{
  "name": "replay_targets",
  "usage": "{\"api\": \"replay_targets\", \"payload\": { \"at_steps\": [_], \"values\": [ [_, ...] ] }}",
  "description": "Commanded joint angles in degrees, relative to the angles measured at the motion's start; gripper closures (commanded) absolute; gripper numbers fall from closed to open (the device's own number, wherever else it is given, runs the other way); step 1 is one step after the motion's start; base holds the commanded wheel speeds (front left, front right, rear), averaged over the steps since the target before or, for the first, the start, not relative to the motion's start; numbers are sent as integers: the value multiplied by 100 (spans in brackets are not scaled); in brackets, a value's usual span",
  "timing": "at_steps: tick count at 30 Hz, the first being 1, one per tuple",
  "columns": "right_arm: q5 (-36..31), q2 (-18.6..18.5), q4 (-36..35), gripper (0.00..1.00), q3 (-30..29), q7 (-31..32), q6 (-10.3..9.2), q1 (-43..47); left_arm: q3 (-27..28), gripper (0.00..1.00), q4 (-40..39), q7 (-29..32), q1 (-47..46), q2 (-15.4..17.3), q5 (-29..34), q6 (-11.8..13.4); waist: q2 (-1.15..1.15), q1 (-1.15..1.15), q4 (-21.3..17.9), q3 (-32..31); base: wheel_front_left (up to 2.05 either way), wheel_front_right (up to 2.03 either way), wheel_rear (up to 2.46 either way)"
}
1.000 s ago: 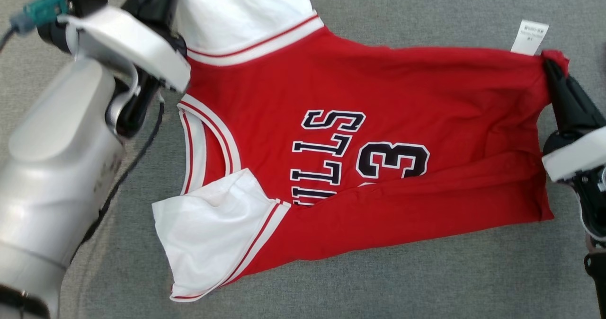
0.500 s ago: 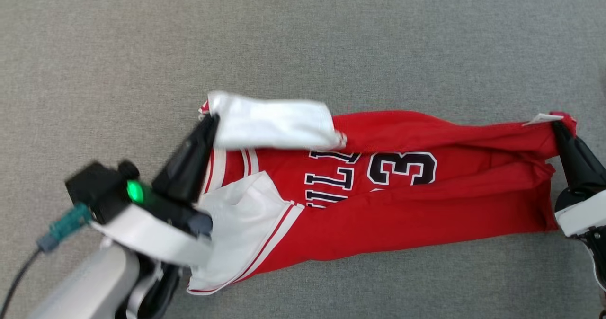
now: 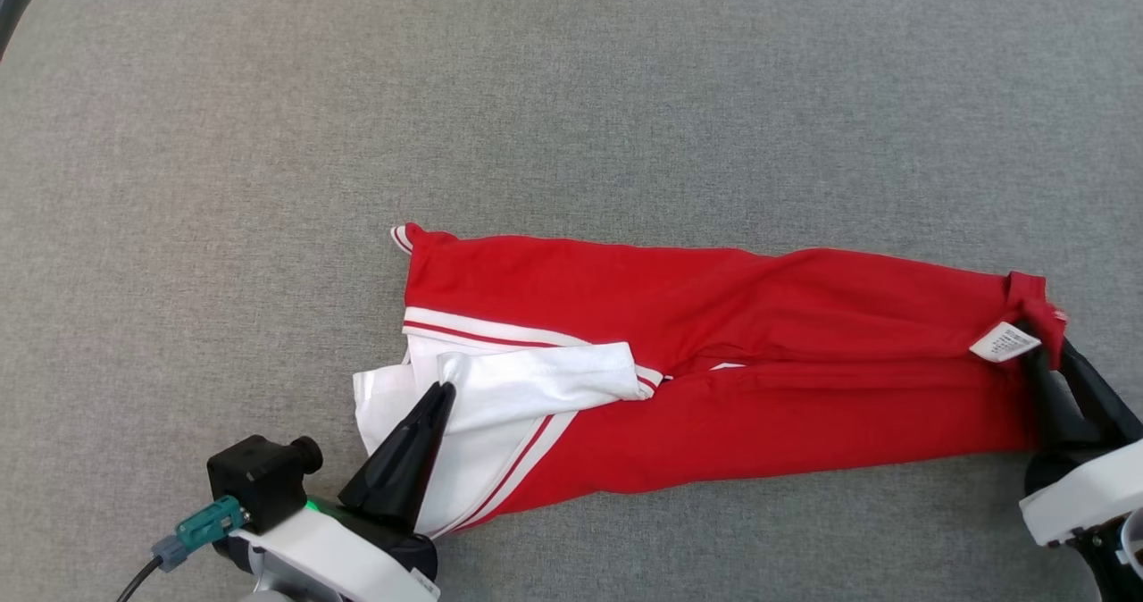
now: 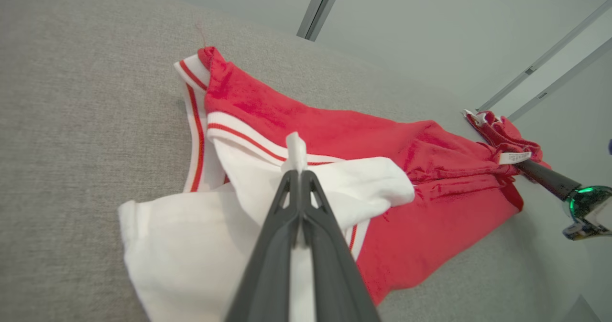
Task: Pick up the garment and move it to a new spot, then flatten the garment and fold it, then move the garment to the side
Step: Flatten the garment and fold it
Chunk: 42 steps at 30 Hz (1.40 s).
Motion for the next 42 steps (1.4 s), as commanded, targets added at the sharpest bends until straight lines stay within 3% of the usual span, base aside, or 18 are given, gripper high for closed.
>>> {"api": "replay_targets", "payload": {
  "at_steps": [1, 2, 10, 16, 22, 27, 42],
  "values": [
    [-142, 9, 7, 0, 3, -103, 2, 55, 20, 54, 111, -24, 10, -24, -23, -41, 0, 0, -2, 15, 0, 0, 0],
    [-187, 50, 9, 0, 11, -166, 2, 83, 31, 0, 197, -34, -6, -50, -27, -43, 0, 0, -8, 22, 0, 0, 0],
    [-839, 464, -259, 0, -156, -888, 2, 413, 510, 0, 521, -178, 29, -246, 403, 116, 0, 0, -97, -79, 0, 0, 0],
    [-1374, 839, -642, 0, -366, -1342, 2, 389, 1545, 0, 230, -180, 290, -674, 1171, 189, 0, 0, -232, -252, 0, 0, 0],
    [-1745, 1059, -708, 0, -477, -1437, 2, 220, 2606, 0, -29, -182, 574, -1153, 1979, 28, 0, 0, -330, -537, 0, 0, 0],
    [-1868, 1103, -547, 0, -419, -1350, 2, 305, 3141, 0, 44, -175, 897, -1400, 2495, -151, 0, 0, -345, -806, 0, 0, 0],
    [-1866, 1168, -328, 0, -358, -1299, 2, 644, 3607, 0, 444, -176, 1489, -1655, 3119, -656, 0, 0, -294, -1135, 0, 0, 0]
  ]
}}
